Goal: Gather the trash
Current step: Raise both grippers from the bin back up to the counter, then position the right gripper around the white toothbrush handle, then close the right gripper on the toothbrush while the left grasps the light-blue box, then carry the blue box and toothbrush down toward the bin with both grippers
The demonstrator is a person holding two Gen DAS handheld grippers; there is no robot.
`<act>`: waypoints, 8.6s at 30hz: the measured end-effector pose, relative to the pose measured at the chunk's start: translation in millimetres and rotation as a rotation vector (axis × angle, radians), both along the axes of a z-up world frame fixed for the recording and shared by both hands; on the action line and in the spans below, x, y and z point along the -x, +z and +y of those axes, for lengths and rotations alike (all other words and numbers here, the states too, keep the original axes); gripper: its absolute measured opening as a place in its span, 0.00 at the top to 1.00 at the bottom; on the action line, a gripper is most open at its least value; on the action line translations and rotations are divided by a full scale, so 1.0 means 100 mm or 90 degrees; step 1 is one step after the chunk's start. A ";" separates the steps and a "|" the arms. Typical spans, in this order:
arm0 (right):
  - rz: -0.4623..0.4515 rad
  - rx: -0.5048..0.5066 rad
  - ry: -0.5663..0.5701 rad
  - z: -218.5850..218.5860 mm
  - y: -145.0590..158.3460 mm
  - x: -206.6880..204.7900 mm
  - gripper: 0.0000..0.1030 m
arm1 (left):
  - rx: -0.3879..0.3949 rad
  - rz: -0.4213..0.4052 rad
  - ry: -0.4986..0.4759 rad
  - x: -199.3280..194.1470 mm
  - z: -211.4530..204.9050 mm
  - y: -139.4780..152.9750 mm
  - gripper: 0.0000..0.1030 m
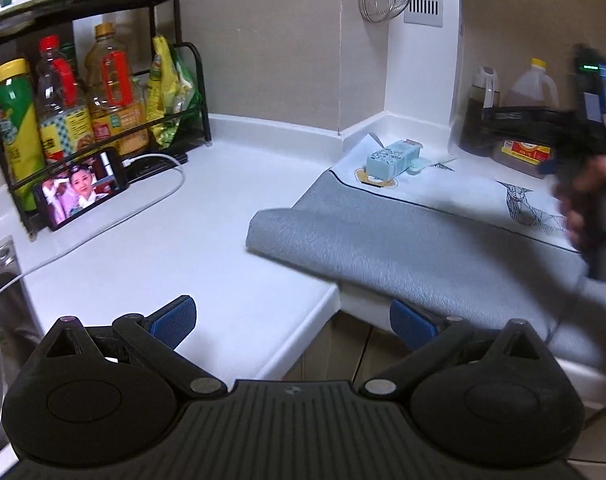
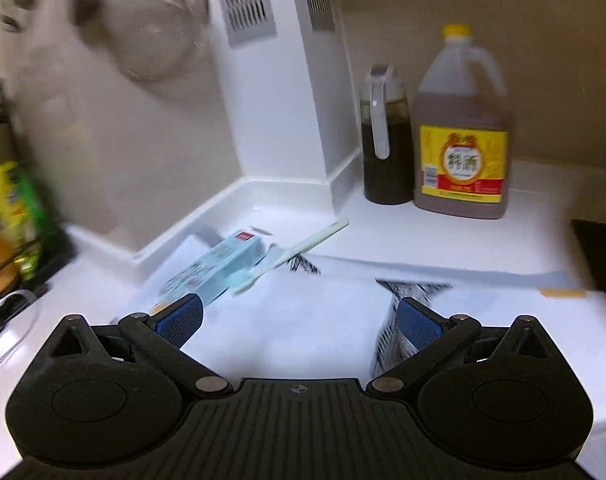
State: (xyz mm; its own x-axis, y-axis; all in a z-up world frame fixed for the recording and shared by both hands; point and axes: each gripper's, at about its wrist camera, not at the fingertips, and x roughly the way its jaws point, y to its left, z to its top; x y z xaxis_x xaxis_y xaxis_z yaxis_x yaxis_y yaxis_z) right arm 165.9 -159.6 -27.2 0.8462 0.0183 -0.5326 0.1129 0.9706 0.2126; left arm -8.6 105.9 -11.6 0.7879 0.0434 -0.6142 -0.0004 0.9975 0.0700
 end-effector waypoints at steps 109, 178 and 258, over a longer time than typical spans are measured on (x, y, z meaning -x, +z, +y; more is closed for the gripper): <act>0.080 0.113 0.091 -0.49 -0.77 0.43 0.00 | 0.016 0.043 -0.168 -3.31 -1.41 -0.83 0.00; -0.067 0.068 0.285 0.08 -0.21 3.55 0.87 | 0.042 -0.092 -0.145 1.74 -0.34 0.26 0.58; 0.127 0.113 0.406 0.85 -1.09 3.18 0.87 | 0.018 0.139 -0.106 1.57 -0.22 -0.97 0.58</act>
